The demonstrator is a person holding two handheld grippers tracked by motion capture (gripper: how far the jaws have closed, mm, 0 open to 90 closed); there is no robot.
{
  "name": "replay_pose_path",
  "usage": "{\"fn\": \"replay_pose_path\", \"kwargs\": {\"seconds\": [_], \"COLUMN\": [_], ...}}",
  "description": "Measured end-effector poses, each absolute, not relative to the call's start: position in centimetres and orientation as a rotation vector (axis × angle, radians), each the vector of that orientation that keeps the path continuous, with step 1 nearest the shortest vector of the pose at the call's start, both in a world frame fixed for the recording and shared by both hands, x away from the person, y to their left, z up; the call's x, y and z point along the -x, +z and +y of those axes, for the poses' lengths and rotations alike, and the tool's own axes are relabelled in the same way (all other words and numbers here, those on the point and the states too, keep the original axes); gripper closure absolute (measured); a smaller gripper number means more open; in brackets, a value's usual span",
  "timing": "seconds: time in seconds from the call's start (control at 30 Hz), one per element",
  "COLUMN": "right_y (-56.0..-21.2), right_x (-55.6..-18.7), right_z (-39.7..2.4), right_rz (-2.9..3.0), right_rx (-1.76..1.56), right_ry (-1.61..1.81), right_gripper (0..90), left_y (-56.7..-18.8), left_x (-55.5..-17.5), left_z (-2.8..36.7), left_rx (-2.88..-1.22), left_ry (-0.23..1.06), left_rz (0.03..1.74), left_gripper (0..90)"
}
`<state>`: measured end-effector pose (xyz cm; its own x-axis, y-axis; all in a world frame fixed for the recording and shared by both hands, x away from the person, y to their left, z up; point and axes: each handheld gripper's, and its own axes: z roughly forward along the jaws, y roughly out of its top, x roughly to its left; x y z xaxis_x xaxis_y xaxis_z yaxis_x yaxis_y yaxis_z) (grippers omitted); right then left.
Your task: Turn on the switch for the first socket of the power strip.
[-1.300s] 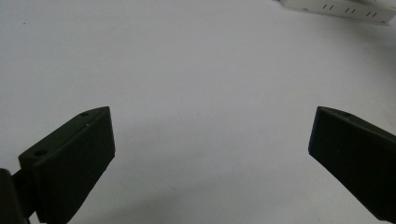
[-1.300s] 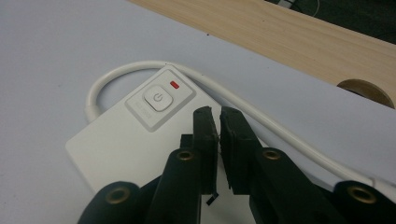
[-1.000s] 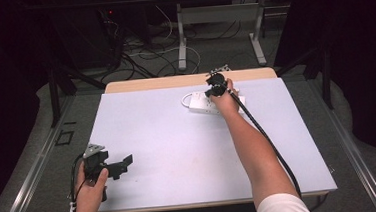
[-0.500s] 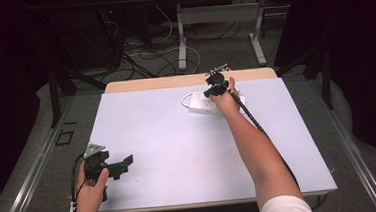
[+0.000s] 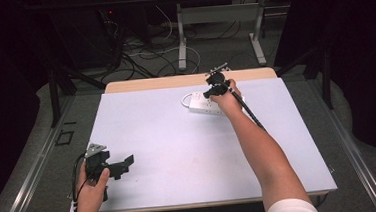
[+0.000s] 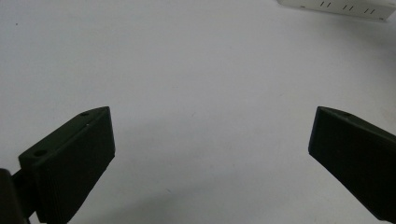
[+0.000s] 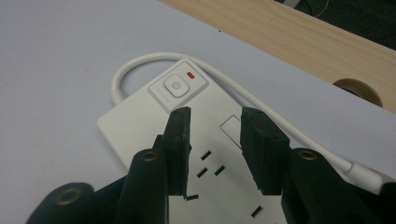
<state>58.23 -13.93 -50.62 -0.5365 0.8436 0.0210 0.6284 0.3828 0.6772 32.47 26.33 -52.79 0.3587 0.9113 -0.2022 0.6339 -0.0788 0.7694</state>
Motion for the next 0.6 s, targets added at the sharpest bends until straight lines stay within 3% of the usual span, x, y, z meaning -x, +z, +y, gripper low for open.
{"fn": "replay_pose_path", "kwargs": {"seconds": [0.6], "right_y": [-49.6], "right_x": [-56.9], "right_z": [-13.6], "right_rz": [2.34], "right_rx": [-1.299], "right_ry": [0.921], "right_gripper": [45.9], "left_y": [-52.8], "left_x": [-32.5], "left_z": [26.2], "left_rx": [-1.801], "left_ry": [0.426], "left_rz": [1.356], "left_gripper": [0.4]}}
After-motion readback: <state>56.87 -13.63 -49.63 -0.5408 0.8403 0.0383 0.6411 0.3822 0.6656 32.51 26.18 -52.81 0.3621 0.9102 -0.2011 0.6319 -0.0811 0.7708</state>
